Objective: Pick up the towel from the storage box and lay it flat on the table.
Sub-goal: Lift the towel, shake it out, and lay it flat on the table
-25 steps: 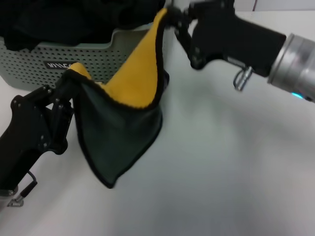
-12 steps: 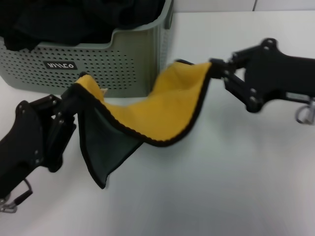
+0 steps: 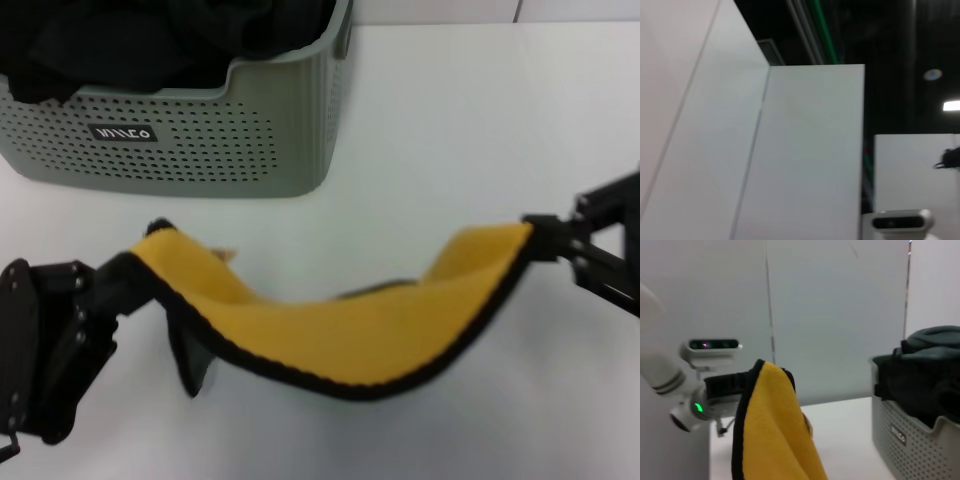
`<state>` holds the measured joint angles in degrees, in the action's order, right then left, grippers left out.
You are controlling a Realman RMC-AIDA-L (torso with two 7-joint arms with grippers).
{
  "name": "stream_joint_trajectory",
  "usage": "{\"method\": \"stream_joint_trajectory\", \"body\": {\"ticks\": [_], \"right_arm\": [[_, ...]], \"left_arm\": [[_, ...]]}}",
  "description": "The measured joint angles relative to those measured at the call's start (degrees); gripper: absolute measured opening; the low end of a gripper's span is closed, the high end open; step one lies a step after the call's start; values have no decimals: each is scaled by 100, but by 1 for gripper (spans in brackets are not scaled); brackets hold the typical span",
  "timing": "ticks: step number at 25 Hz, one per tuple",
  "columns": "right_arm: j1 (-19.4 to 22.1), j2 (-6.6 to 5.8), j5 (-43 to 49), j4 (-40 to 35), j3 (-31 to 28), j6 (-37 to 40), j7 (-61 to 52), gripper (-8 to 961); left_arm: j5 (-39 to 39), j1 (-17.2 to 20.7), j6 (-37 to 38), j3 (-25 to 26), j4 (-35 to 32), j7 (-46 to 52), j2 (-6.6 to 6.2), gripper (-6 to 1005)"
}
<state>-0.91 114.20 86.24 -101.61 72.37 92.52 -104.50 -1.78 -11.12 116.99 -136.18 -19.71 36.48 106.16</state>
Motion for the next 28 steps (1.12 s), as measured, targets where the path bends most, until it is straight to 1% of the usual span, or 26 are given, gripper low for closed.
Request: {"method": "stream_joint_trajectory", "body": {"ticks": [4, 6, 7, 9, 12, 14, 16, 19, 23, 25, 26, 28], "right_arm": [[133, 22, -321, -36, -642, 854, -230, 10], [216, 34, -527, 15, -935, 1256, -285, 10], [274, 46, -669, 58, -1116, 1499, -310, 10], [399, 74, -955, 137, -1408, 1909, -326, 10], [552, 101, -1360, 345, -1833, 2451, -326, 10], [584, 102, -1566, 654, -2095, 2813, -326, 10], [576, 102, -1604, 1049, -2268, 2970, -314, 10], [401, 94, -1222, 2002, -2356, 2940, -94, 10], [21, 89, -394, 3321, -2398, 2650, 544, 10], [-295, 83, -3, 4064, -2400, 2401, 840, 10], [-488, 76, 155, 4418, -2398, 2284, 967, 10], [-813, 61, 427, 5042, -2397, 2021, 1201, 10]], "left_arm": [[309, 73, 13, 13, -412, 54, -144, 42], [548, 136, 23, 19, -717, 42, -243, 44], [621, 166, 26, 26, -821, 18, -269, 44], [857, 319, 33, 93, -1132, -127, -339, 46], [1144, 500, 35, 327, -1315, -211, -342, 48], [1328, 547, 27, 464, -1316, -198, -303, 49], [1418, 510, 10, 584, -1086, -148, -178, 51], [1444, 186, -13, 810, -189, 0, 191, 53], [1381, -538, -46, 1018, 1413, -155, 804, 55], [1347, -905, -82, 1161, 2151, -369, 1094, 57], [1332, -1004, -128, 1198, 2337, -461, 1177, 57], [1278, -1117, -252, 1238, 2496, -565, 1251, 59]]}}
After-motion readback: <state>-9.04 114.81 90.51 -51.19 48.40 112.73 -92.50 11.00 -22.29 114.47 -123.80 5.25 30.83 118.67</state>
